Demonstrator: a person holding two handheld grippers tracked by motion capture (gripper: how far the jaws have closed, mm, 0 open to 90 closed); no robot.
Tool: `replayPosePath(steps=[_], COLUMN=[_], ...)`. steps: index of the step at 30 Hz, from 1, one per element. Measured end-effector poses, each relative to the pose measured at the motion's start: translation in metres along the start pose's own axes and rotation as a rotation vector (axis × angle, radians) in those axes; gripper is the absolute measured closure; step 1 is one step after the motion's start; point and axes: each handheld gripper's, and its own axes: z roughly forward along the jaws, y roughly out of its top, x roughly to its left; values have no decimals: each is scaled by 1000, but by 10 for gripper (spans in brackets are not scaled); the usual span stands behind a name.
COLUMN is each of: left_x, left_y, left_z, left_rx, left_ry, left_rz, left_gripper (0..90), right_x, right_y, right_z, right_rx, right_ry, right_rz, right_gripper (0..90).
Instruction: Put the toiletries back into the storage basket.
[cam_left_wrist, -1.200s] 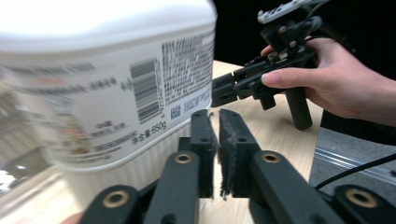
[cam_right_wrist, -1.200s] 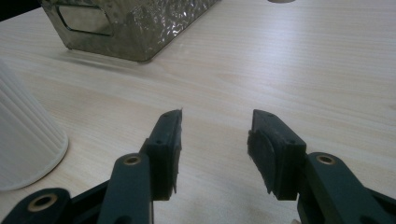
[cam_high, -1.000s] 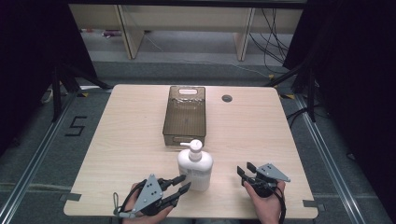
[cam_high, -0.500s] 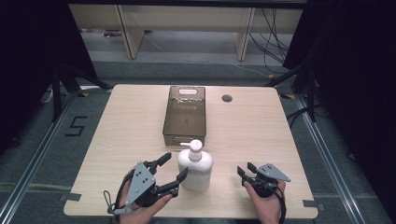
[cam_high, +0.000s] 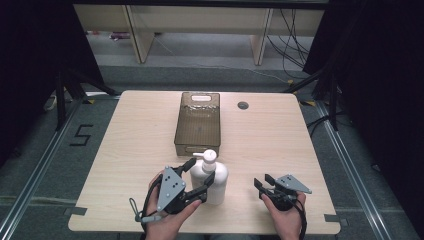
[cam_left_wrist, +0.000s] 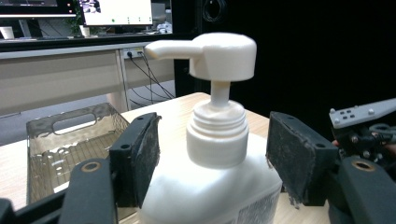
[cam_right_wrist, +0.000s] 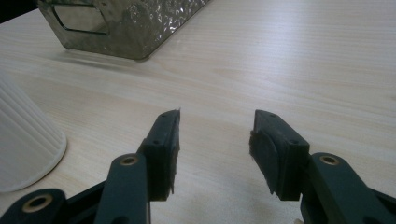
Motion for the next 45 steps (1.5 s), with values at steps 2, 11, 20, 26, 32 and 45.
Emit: replayPosePath(steps=[2, 11, 20, 26, 32, 45], left_x=[-4, -10, -17, -15, -14, -8], left_y=[2, 12, 20, 22, 22, 35], left_z=[2, 13, 17, 20, 20, 22], left_rx=[-2, -14, -12, -10, -11, -5], left_ry=[7, 48, 68, 86, 97, 83], left_rz=[-3, -3, -4, -8, -17, -26], left_gripper=[346, 371, 441, 505, 578, 590], right_x=[1, 1, 1, 3, 0, 3], right_y=[0, 1, 1, 1, 1, 1], right_z=[0, 2, 2, 2, 2, 2], right_rx=[13, 8, 17, 22, 7, 19], right_ry=[-15, -20, -4, -10, -16, -10], right_rz=[4, -17, -2, 25, -14, 19], right_gripper=[523, 523, 523, 522, 522, 522])
